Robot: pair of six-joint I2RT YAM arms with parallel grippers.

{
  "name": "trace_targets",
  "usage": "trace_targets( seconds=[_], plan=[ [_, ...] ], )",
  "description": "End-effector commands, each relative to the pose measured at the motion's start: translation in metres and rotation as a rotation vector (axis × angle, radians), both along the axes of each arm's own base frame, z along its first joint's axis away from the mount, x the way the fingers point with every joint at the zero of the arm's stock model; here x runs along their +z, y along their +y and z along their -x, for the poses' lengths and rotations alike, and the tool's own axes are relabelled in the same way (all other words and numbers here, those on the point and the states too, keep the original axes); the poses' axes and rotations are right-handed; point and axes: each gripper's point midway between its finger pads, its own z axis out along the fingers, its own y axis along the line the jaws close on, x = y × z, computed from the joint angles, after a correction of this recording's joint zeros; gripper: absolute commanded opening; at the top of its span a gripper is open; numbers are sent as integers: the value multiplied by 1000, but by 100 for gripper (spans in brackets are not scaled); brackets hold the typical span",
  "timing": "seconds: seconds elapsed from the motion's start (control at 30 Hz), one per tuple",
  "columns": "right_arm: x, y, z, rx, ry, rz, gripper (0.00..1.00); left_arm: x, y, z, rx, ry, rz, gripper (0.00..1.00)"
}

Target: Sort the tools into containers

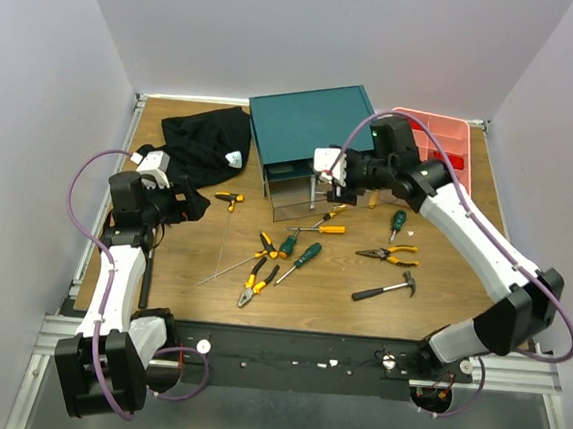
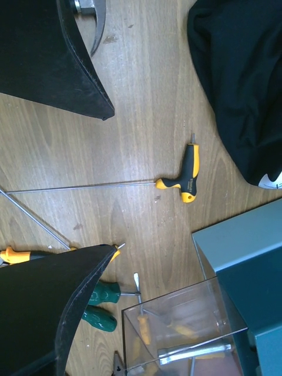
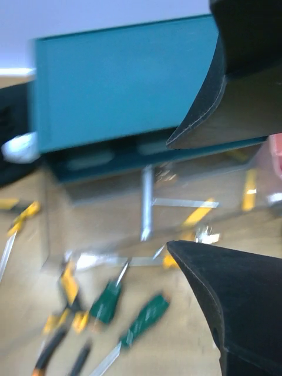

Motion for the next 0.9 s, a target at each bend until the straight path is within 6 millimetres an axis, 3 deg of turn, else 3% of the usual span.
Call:
trace_targets(
  seconds=[0.0, 0.03, 0.17, 0.37, 0.53, 0.87],
  plan=[
    [-10, 15, 96, 361, 220, -29, 71, 11, -2, -5, -23, -37, 13, 99],
    [-22, 11, 115, 403, 297, 11, 72, 12, -3, -5, -29, -41, 10, 99],
    [-71, 18, 140, 511, 369, 150, 71, 15, -5, 1, -53, -38, -8, 99],
    [-130, 22, 147, 621, 315, 336, 67, 16, -2, 9, -37, -51, -31, 99],
    [-173, 27, 122, 571, 311, 443, 60, 22, -3, 15, -33, -64, -39, 99],
    [-218, 27, 87, 475, 239, 547, 58, 25, 1, 16, -13, -75, -35, 99]
  ],
)
